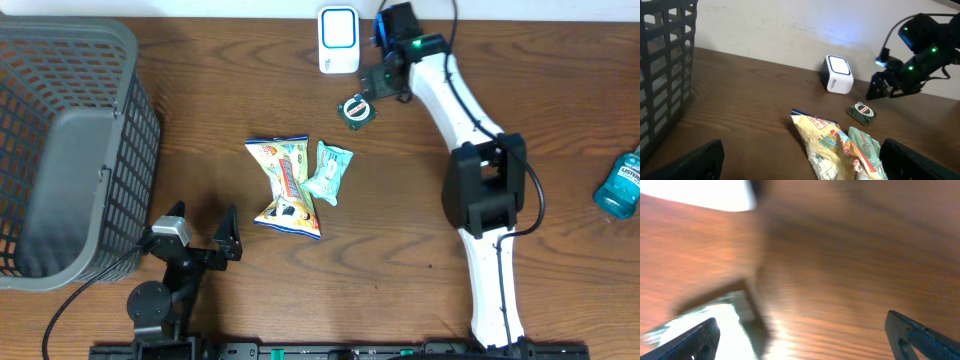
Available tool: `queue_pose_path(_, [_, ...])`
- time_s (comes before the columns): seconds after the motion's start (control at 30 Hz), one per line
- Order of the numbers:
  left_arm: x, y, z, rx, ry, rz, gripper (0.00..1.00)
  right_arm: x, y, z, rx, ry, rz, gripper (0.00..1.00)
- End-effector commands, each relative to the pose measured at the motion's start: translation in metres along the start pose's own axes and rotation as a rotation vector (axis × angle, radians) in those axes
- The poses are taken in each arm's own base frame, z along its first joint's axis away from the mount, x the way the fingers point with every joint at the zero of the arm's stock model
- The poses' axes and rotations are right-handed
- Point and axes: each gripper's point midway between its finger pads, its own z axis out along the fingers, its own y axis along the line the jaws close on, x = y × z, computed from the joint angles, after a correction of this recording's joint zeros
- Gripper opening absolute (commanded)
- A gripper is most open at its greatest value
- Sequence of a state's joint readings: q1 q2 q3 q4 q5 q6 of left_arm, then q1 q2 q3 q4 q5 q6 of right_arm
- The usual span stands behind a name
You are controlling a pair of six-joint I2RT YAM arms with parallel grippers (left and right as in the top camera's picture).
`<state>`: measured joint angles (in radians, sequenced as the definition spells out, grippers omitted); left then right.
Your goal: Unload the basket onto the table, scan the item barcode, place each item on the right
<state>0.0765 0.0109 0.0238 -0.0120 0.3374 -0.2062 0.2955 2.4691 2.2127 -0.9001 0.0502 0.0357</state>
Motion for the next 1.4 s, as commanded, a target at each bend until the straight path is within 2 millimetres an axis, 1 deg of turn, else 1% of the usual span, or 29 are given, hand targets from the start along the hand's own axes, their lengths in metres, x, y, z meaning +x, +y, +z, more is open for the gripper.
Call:
queue_pose_path(0.0, [0.016, 0.002, 0.001, 0.000, 0.045, -0.011, 0.98, -0.001, 0.036, -0.011, -0.135, -0.011, -0.031, 0.99])
queue_pose_path(0.13, [0.016, 0.002, 0.001, 0.000, 0.045, -0.011, 0.98, 0.004, 0.050, 0.000, -0.145, -0.022, -0.052, 0.99])
queue_pose_path(0.2, [0.016, 0.002, 0.001, 0.000, 0.045, -0.011, 0.98, 0.006, 0.053, 0.006, -0.148, -0.027, -0.058, 0.99])
queue_pose_path(0.33, [0.016, 0.002, 0.001, 0.000, 0.045, -0.011, 0.97, 0.017, 0.064, 0.019, -0.155, -0.021, -0.074, 0.99])
queue_pose_path(0.43, [0.016, 0.002, 0.001, 0.000, 0.045, -0.011, 0.98, 0.029, 0.072, 0.026, -0.161, 0.004, -0.112, 0.99])
queue_pose_path(0.63, [0.016, 0.002, 0.001, 0.000, 0.045, -0.011, 0.98, 0.045, 0.082, 0.029, -0.166, 0.047, -0.165, 0.99])
queue_pose_path(0.77, [0.016, 0.002, 0.001, 0.000, 0.045, -0.011, 0.98, 0.046, 0.085, 0.028, -0.169, 0.047, -0.169, 0.99])
queue_pose_path(0.93, [0.016, 0.002, 0.001, 0.000, 0.045, -0.011, 0.98, 0.046, 0.083, 0.028, -0.167, 0.051, -0.162, 0.99])
queue_pose_path(1.0, [0.016, 0.002, 0.001, 0.000, 0.045, -0.011, 0.98, 0.045, 0.085, 0.025, -0.175, 0.051, -0.157, 0.99])
queue_pose_path(1.1, [0.016, 0.002, 0.001, 0.000, 0.045, -0.011, 0.98, 0.039, 0.095, 0.009, -0.230, 0.048, -0.133, 0.99])
queue_pose_path(1.17, [0.016, 0.002, 0.001, 0.000, 0.045, -0.011, 0.98, 0.027, 0.104, -0.008, -0.279, 0.010, -0.137, 0.99])
queue_pose_path(1.23, [0.016, 0.002, 0.001, 0.000, 0.045, -0.011, 0.98, 0.010, 0.111, -0.026, -0.313, -0.057, -0.138, 0.99])
queue_pose_path(1.27, [0.016, 0.002, 0.001, 0.000, 0.045, -0.011, 0.98, -0.001, 0.112, -0.034, -0.319, -0.099, -0.111, 0.99])
queue_pose_path(1.3, [0.016, 0.002, 0.001, 0.000, 0.045, -0.011, 0.98, -0.010, 0.112, -0.037, -0.315, -0.128, -0.060, 0.99])
queue_pose_path(1.37, [0.016, 0.002, 0.001, 0.000, 0.045, -0.011, 0.98, -0.023, 0.107, -0.037, -0.282, -0.156, 0.123, 0.99])
